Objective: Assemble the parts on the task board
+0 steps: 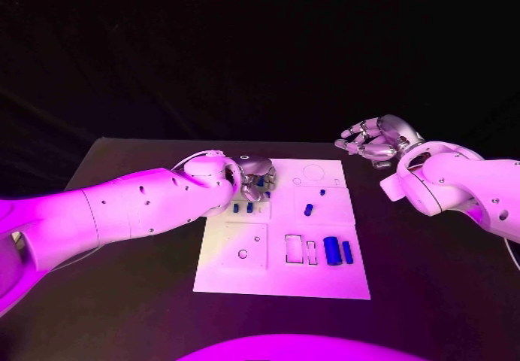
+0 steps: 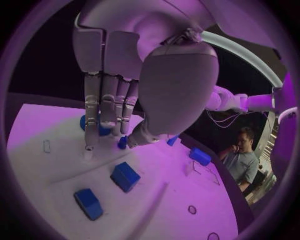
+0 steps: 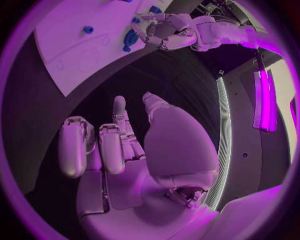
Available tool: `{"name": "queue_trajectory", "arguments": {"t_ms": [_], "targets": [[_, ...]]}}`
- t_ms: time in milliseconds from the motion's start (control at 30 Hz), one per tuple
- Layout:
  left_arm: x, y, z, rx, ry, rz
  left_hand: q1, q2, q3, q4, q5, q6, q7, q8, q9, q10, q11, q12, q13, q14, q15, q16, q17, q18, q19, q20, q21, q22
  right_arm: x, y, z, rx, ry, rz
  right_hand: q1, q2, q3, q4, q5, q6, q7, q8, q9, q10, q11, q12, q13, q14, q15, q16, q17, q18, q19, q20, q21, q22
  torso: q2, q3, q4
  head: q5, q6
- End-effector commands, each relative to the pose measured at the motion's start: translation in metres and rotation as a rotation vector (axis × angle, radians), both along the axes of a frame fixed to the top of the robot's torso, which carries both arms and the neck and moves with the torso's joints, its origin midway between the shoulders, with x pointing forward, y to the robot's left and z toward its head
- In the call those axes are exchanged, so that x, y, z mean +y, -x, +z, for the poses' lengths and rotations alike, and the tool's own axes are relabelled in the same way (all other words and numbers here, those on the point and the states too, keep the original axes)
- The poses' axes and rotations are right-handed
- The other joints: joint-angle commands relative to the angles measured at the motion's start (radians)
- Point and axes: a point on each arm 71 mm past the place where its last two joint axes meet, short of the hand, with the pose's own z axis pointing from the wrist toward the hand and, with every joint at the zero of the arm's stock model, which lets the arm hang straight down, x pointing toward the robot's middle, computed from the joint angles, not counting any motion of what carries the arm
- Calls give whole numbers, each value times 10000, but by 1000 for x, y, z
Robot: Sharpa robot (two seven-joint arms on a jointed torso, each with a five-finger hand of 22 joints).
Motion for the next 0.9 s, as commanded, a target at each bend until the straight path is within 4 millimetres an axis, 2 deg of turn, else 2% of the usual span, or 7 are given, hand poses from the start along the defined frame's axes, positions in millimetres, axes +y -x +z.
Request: {"name": "queue_trajectory", "arguments": {"t_ms": [33,533,633,667,700,733,900], "targets": [[-1,-1,-1,-40,-158,-48,73,25,143,-5,-31,123,12,-76,-68,129,6,-83,-79,48,-12,97,-36,120,46,-8,95,68,2,0,1,-146,-7,131,-17,-99,48,-7,60,26,22,60,-10,59,5,-47,-11,590,-73,27,655,45,206,-92,-1,787,-13,4,14,-9,-11],[-6,-3,-3,99,-135,-158,-71,40,366,-131,-34,393,-28,-104,-201,462,-52,-121,-248,194,-48,299,11,76,169,-18,373,389,3,1,2,-236,-97,151,-24,-137,132,-17,78,40,26,105,-31,81,13,-289,-276,486,-66,-223,304,138,44,-89,-430,494,-7,6,8,3,-28],[-6,-2,-3,138,-138,-170,-103,34,389,-151,-38,420,-36,-119,-225,521,-68,-124,-272,231,-60,342,37,66,202,-24,426,456,3,0,2,-267,-174,158,-28,-186,281,-34,76,15,51,160,-75,60,70,-619,-668,-188,-29,-1596,-1397,537,-794,-41,-2468,-898,-11,1,3,2,-38],[-6,-2,-4,158,-151,-172,-103,34,389,-151,-38,420,-36,-119,-225,521,-68,-124,-272,231,-60,342,37,66,202,-24,426,456,3,0,2,-273,-214,162,-19,-176,375,-37,82,-19,116,179,-98,-117,150,-879,-919,-1227,42,-3329,-3352,951,-1876,31,-4892,-2539,-11,1,3,2,-38],[-6,-2,-4,181,-169,-172,-113,32,400,-165,-40,431,-39,-128,-236,546,-75,-126,-283,247,-66,361,48,59,226,-28,458,498,3,0,2,-277,-257,166,-23,-259,402,-63,56,-44,144,199,-117,-117,157,-994,-1098,-1511,71,-3836,-3897,1048,-2142,80,-5641,-3062,-13,1,7,5,-45],[-6,-2,-4,201,-185,-172,-113,32,400,-165,-40,431,-39,-128,-236,546,-75,-126,-283,247,-66,361,48,59,226,-28,458,498,3,-1,2,-278,-293,168,-12,-245,484,-75,63,-82,191,218,-142,-186,206,-1157,-1326,-2328,169,-5137,-5247,1324,-2866,111,-7398,-4283,-11,2,7,6,-46],[-6,-2,-6,305,-280,-171,-114,35,436,-213,-43,480,-50,-135,-257,597,-93,-136,-310,317,-80,428,121,44,280,-38,532,592,3,-1,2,-287,-514,184,30,-246,736,-192,76,-220,425,308,-251,-627,488,-1902,-2391,-3595,451,-7046,-6471,1282,-3540,472,-9469,-5981,-13,10,13,5,-65]]}}
